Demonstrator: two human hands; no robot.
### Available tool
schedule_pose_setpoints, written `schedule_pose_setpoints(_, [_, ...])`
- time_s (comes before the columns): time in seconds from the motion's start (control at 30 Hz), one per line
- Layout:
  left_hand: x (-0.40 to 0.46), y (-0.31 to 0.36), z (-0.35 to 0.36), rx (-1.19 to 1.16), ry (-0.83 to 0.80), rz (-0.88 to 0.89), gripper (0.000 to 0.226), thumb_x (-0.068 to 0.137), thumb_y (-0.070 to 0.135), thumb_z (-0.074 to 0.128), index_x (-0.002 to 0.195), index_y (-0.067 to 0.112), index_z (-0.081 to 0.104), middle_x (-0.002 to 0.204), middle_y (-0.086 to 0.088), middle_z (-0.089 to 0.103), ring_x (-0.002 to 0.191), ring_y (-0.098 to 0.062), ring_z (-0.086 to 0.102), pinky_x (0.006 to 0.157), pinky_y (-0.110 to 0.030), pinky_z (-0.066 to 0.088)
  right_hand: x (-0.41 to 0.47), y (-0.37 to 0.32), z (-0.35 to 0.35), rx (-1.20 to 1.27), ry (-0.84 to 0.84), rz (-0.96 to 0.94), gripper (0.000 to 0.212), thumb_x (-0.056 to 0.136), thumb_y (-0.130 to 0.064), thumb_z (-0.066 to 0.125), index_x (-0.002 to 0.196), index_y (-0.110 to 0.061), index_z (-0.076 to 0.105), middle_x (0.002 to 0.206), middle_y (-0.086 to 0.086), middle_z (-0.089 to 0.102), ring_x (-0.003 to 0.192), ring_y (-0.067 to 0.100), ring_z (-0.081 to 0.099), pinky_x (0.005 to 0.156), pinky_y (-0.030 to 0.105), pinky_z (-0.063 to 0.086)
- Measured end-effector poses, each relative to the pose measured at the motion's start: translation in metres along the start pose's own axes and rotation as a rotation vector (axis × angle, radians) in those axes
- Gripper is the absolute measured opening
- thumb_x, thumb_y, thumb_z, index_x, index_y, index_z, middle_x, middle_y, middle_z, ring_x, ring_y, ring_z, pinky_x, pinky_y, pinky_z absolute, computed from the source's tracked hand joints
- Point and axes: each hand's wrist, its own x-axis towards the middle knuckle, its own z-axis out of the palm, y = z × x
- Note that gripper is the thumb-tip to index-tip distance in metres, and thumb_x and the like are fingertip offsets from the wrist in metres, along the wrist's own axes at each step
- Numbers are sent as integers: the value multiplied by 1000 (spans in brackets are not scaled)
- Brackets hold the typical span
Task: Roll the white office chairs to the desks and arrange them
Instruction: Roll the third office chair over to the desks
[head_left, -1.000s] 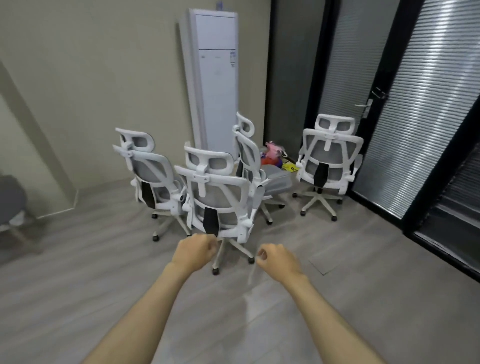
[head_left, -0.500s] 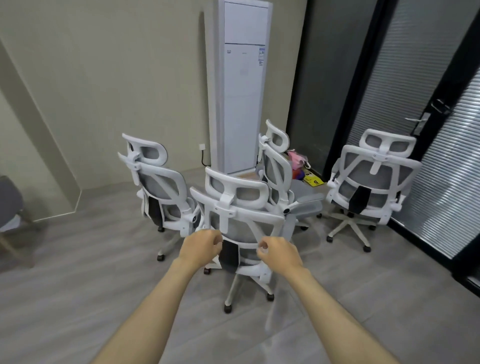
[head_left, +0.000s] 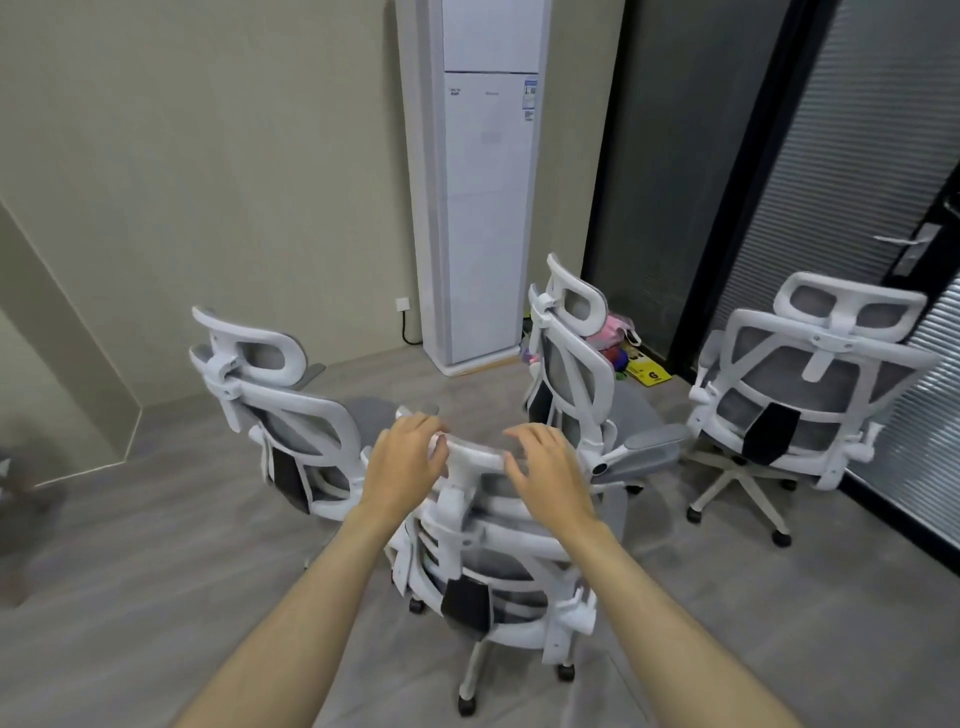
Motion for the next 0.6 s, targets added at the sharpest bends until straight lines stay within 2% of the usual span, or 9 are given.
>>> schedule_pose_setpoints(0.07, [26,-8,14,11,-15,45,13,96,21,60,103,21,70,99,8,68,89,-19,59,78,-39,48,24,11,12,45,-136,56,33,103,-40,51,128,-22,61,128,-5,59,121,18,51,100,37,46])
schedule_pose_setpoints(0.1, [36,-14,21,16,-44,63,12,96,22,59,101,21,70,95,8,68,86,-19,60,80,-40,47,33,15,18,46,-224,84,34,104,-47,45,122,-24,62,125,-4,60,118,20,55,95,41,48])
schedule_pose_setpoints(0.13, [45,-21,28,21,-89,77,14,98,26,56,96,23,69,89,9,67,81,-18,59,82,-42,47,41,18,22,13,-305,108,38,103,-54,38,111,-27,63,117,-2,63,111,25,60,90,44,49])
schedule_pose_setpoints(0.2, [58,-34,42,64,-200,86,33,102,37,40,78,26,60,72,9,61,69,-14,55,87,-44,45,49,22,30,-94,-354,104,53,101,-67,25,87,-30,61,98,1,70,94,31,66,77,44,50])
schedule_pose_setpoints(0.27, [62,-44,53,124,-246,115,49,102,43,24,69,24,54,64,7,58,66,-15,51,89,-43,41,48,25,37,-150,-257,79,64,97,-75,19,88,-32,66,87,-1,73,85,27,68,72,41,49])
schedule_pose_setpoints(0.3, [63,-47,57,122,-236,132,51,102,44,22,68,24,55,64,7,58,66,-15,50,87,-43,40,46,27,40,-173,-194,65,67,95,-78,19,90,-33,69,83,-3,73,81,23,68,70,40,49])
schedule_pose_setpoints(0.4, [59,-54,59,56,-141,189,44,103,43,30,66,30,51,64,9,56,64,-13,44,79,-42,40,37,31,49,-269,-113,44,78,90,-87,18,80,-26,67,73,-3,69,73,18,67,64,40,50])
schedule_pose_setpoints(0.5, [51,-58,58,4,-101,223,39,103,43,35,67,35,47,62,12,45,65,-12,39,76,-38,36,28,28,46,-269,-96,43,76,86,-91,24,85,-29,68,77,-7,70,75,15,67,65,39,50])
schedule_pose_setpoints(0.6, [41,-60,56,-18,-183,238,44,103,55,31,78,34,61,72,15,50,73,-9,43,81,-33,30,19,19,36,-207,-46,46,66,85,-88,39,95,-33,74,89,-12,75,83,11,68,67,33,49])
